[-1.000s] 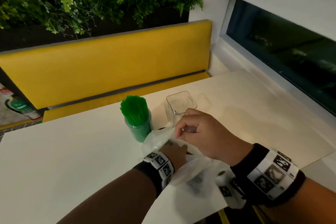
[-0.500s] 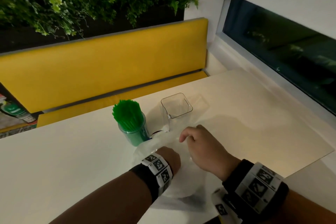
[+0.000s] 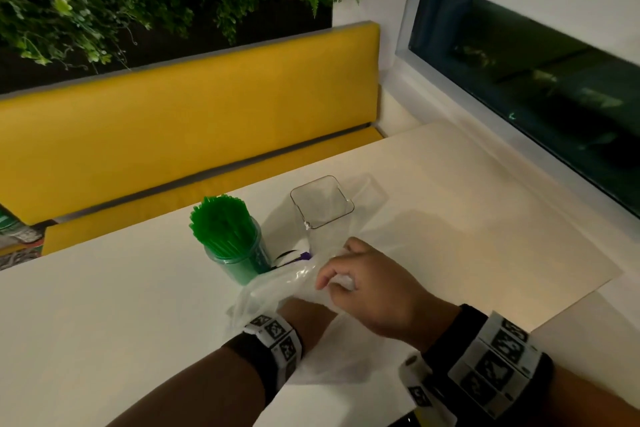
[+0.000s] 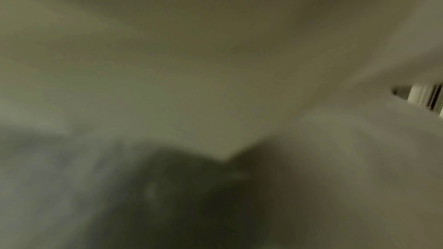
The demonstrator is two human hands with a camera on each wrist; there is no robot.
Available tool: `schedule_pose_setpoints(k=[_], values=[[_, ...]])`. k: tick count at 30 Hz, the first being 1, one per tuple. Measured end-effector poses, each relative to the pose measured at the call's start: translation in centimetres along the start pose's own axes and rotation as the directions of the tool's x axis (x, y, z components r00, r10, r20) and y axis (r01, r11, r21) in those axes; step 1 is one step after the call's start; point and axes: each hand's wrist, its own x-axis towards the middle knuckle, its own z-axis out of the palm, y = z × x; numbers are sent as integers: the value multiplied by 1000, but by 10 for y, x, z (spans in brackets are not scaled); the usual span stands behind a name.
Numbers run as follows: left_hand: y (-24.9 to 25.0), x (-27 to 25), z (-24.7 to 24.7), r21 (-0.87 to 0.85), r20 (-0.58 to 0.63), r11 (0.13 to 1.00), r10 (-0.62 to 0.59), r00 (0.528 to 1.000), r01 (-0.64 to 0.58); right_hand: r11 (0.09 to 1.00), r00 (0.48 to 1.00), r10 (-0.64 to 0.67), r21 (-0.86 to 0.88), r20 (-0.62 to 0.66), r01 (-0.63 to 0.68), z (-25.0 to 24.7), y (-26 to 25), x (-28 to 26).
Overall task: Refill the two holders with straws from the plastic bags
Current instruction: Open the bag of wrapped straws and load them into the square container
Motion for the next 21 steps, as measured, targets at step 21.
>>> schedule_pose_setpoints(k=[21], values=[[3, 20, 16, 112, 181, 967, 207, 961, -229, 961, 949, 222, 117, 223, -252, -2, 69, -16]])
